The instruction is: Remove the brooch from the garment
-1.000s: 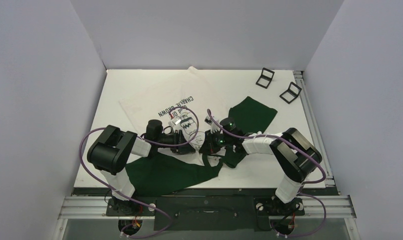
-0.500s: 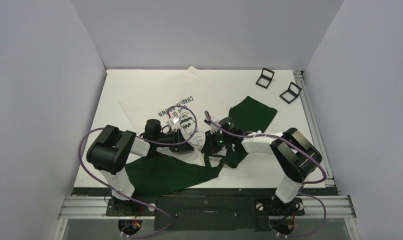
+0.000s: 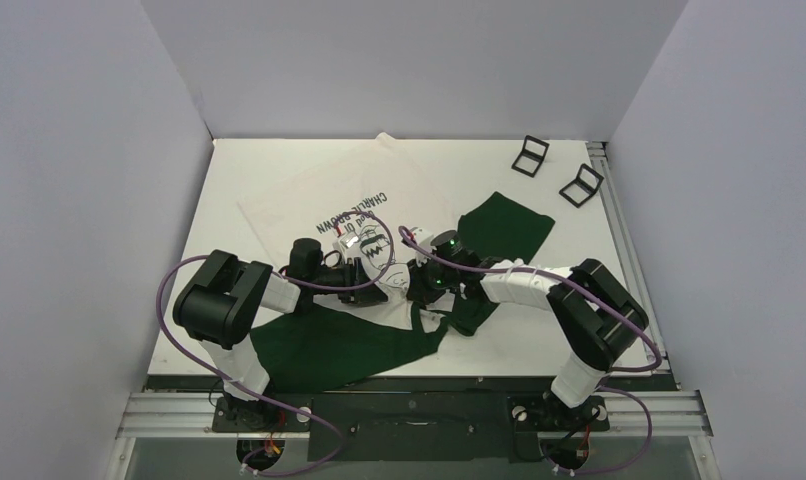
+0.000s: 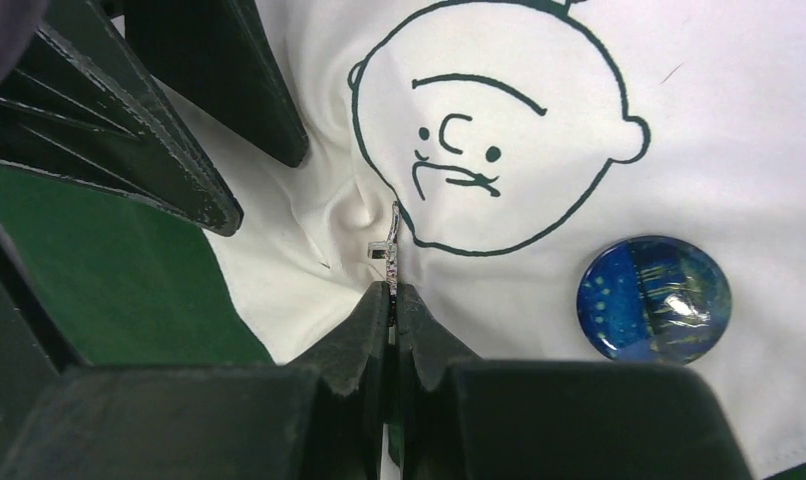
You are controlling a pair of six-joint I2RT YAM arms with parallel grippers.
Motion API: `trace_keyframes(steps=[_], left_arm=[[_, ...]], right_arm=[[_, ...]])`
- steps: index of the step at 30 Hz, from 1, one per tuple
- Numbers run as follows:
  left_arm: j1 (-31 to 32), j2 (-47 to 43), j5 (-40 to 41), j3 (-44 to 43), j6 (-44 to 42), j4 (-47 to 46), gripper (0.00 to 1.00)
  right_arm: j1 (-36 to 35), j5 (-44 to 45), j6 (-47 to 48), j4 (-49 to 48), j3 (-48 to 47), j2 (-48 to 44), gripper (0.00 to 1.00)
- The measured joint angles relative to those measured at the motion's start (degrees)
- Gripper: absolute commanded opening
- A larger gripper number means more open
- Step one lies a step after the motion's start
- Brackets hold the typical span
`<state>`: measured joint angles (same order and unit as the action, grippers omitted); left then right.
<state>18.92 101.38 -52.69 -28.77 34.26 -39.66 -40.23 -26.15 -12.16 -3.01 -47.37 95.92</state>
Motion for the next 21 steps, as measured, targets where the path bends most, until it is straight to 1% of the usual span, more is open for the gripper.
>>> trace_keyframes(steps=[7, 14, 21], left_arm=[[-0.02, 0.00, 0.24, 0.00, -0.07, 0.63, 0.41], [-0.02, 0.00, 0.42, 0.00, -0.42, 1.11, 0.42], [-0.02, 0.00, 0.39, -0.11, -0.50, 1.38, 0.49]], right_arm=[[-0.48, 3.15, 3.23, 3.91, -1.57, -0.15, 0.00], [-0.48, 5.81, 5.77, 7.04, -1.90, -2.58, 0.00], [0.83, 6.34, 7.32, 8.24, -1.92, -5.88, 0.00]])
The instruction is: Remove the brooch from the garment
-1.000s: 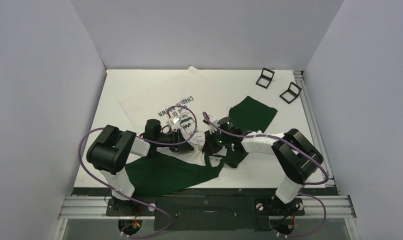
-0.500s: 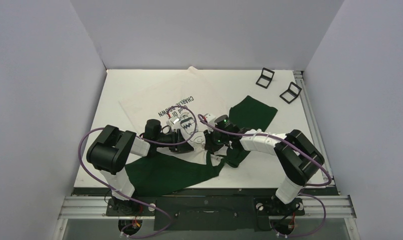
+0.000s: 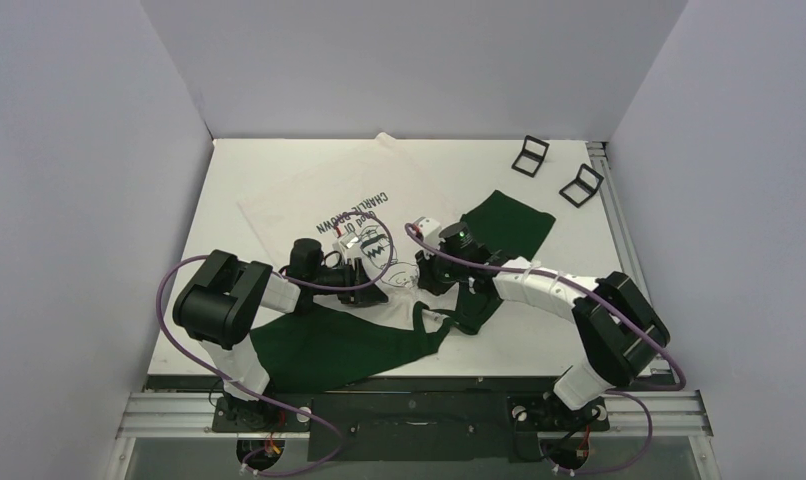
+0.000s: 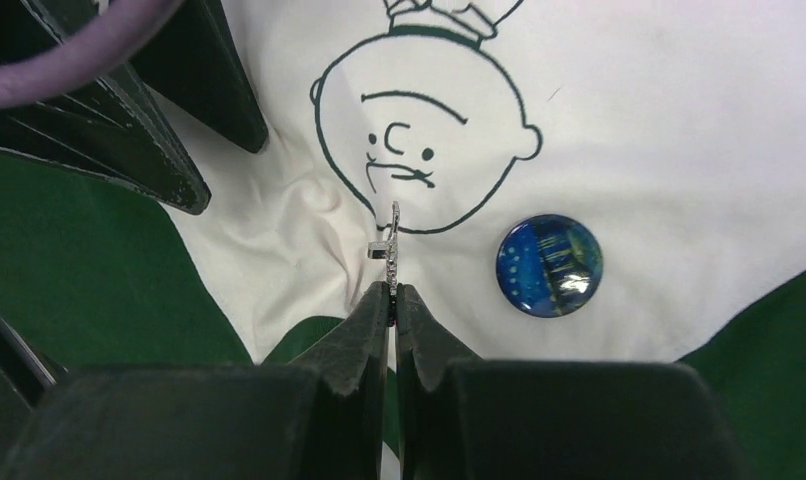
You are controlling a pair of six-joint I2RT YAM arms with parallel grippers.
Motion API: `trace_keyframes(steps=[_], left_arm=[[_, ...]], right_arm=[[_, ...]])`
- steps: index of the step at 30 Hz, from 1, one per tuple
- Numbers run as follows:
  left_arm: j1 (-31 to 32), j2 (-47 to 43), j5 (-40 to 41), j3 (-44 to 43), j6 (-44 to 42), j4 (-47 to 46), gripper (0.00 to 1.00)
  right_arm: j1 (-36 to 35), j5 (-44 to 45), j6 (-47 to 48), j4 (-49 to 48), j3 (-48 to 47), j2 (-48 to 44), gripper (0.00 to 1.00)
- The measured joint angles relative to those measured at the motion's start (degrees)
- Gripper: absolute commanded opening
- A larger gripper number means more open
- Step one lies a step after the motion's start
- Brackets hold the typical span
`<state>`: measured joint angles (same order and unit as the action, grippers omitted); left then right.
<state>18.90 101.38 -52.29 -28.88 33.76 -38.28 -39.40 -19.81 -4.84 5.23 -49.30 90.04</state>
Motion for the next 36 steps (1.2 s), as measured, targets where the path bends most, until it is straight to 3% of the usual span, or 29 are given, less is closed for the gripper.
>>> trace_keyframes(steps=[5, 10, 14, 20, 27, 36], left_arm=[[-0.20, -1.75, 0.00, 0.00, -0.37, 0.11, 0.61], [-1.84, -6.05, 0.02, -0.31, -1.60, 0.17, 0.75], [-3.06, -8.09, 0.52, -1.33, -2.47, 0.15, 0.99], [-3.34, -8.94, 1.38, -2.27, -1.20, -0.83, 0.96], [-1.84, -8.96, 1.25, -2.34, 4.48, -6.78, 0.96], [-1.25, -8.96, -0.04, 1.97, 15.45, -23.02, 0.96]], right_arm=[[2.01, -2.78, 0.13, -0.09, -0.02, -3.26, 0.00], [5.84, -11.10, -3.89, -3.19, -0.02, -5.03, 0.00], [8.26, -18.38, -10.03, -8.81, 0.24, -5.46, 0.00], [8.72, -27.91, -28.02, -26.40, 3.43, -5.66, 0.00], [8.68, -32.41, -48.52, -47.82, 6.32, -4.70, 0.00], [8.68, -33.51, -55.89, -55.52, 7.89, -2.45, 0.00]])
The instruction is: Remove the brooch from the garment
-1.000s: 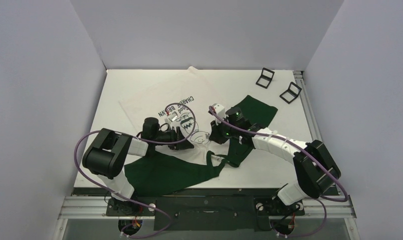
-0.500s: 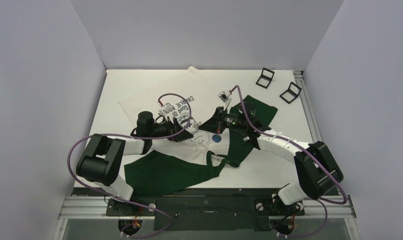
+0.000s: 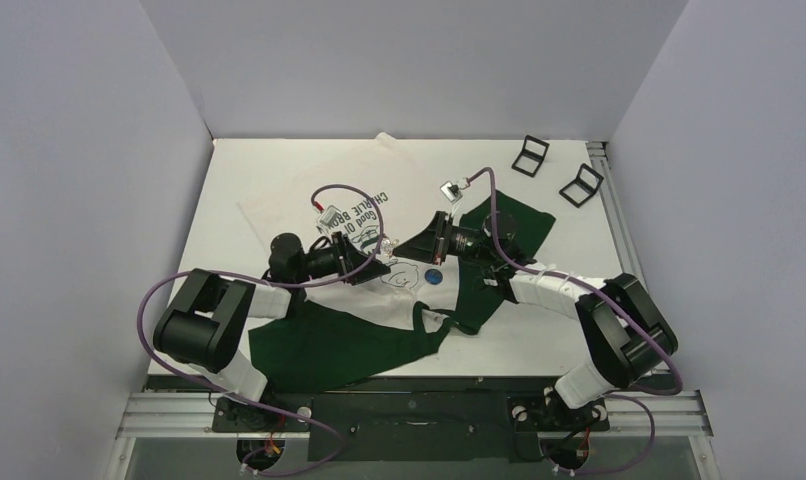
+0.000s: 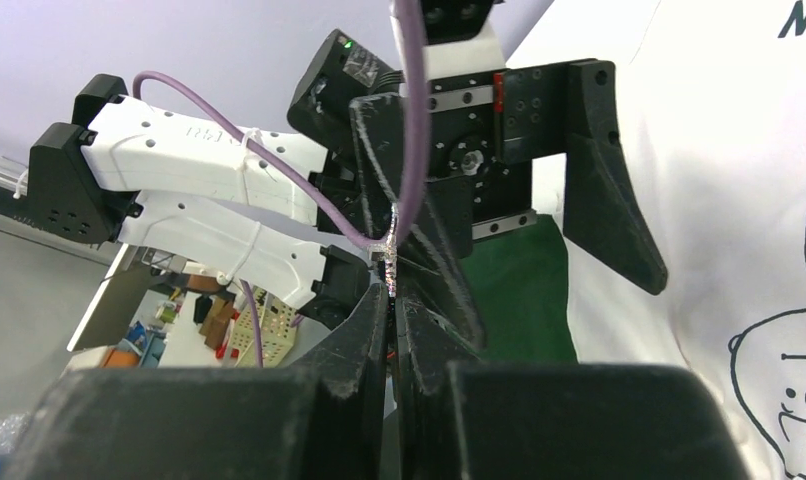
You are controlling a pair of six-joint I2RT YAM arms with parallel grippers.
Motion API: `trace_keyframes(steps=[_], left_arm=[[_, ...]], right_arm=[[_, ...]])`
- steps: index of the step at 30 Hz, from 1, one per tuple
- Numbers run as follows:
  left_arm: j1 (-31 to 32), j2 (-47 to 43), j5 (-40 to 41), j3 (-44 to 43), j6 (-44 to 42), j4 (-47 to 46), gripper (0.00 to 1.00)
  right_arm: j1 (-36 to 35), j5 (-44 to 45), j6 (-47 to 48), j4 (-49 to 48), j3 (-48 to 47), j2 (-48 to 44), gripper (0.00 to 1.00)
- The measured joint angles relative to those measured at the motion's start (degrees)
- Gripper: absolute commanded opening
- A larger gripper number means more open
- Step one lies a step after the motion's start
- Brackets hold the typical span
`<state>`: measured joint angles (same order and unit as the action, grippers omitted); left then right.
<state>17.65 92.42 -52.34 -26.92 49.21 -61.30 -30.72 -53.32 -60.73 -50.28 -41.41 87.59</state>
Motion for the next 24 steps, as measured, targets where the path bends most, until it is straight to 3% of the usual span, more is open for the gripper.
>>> trace_keyframes(steps=[7, 24], left_arm=[[0.00, 0.02, -0.66, 2.21, 4.85, -8.52, 0.96], [1.42, -0.61, -0.66, 2.25, 6.73, -11.43, 0.96]], right_arm=[[0.00, -0.07, 0.00, -0.04, 0.11, 0.39, 0.00], [0.00, -0.02, 1.79, 1.27, 0.39, 1.36, 0.00]])
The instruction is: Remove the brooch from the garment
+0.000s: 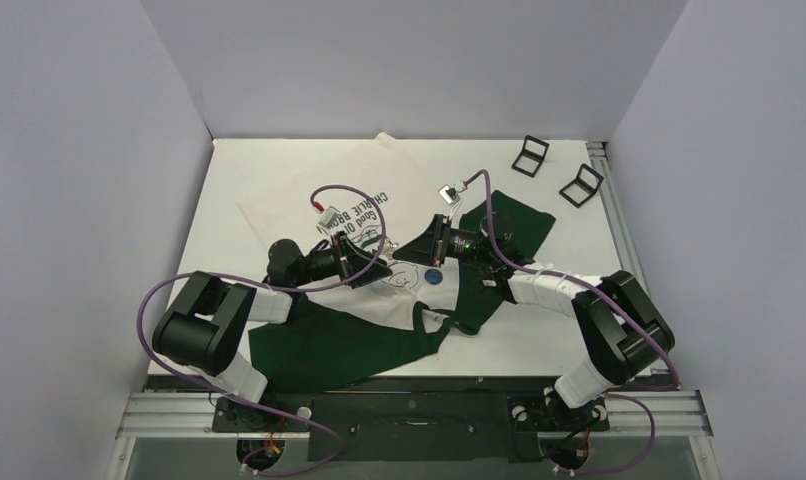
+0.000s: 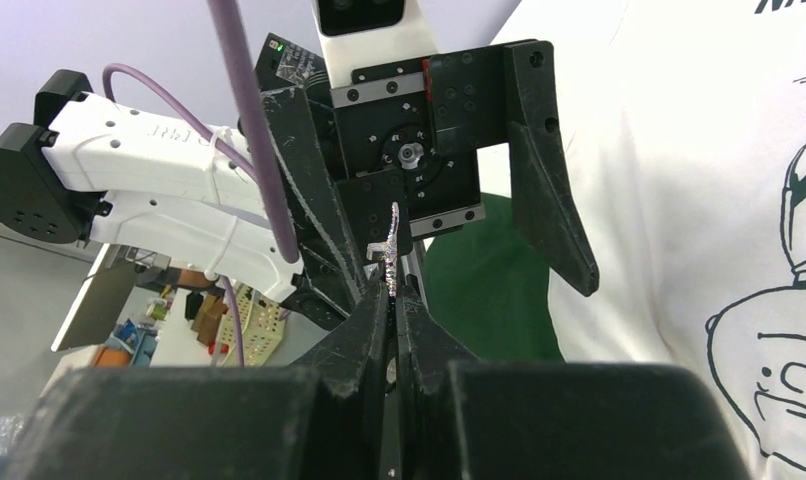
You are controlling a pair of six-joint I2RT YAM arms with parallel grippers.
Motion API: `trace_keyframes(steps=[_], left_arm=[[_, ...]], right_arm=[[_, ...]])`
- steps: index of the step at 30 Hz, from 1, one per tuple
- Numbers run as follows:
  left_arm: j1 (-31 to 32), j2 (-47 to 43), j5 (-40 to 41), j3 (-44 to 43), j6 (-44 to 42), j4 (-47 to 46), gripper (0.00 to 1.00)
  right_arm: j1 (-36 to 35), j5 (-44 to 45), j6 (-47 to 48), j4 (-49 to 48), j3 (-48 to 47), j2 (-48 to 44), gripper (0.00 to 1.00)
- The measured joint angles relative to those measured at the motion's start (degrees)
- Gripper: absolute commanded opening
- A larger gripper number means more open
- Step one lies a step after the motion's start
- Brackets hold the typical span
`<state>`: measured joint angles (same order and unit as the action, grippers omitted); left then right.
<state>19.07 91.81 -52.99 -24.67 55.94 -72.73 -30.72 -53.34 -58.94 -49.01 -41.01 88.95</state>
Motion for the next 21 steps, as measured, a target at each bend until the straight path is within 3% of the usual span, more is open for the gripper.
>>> trace_keyframes(steps=[21], left_arm=[[0.35, -0.90, 2.84, -0.48, 0.28, 2.23, 0.98]], right_arm=[[-1.27, 0.13, 5.42, 4.33, 0.76, 0.00, 0.00]])
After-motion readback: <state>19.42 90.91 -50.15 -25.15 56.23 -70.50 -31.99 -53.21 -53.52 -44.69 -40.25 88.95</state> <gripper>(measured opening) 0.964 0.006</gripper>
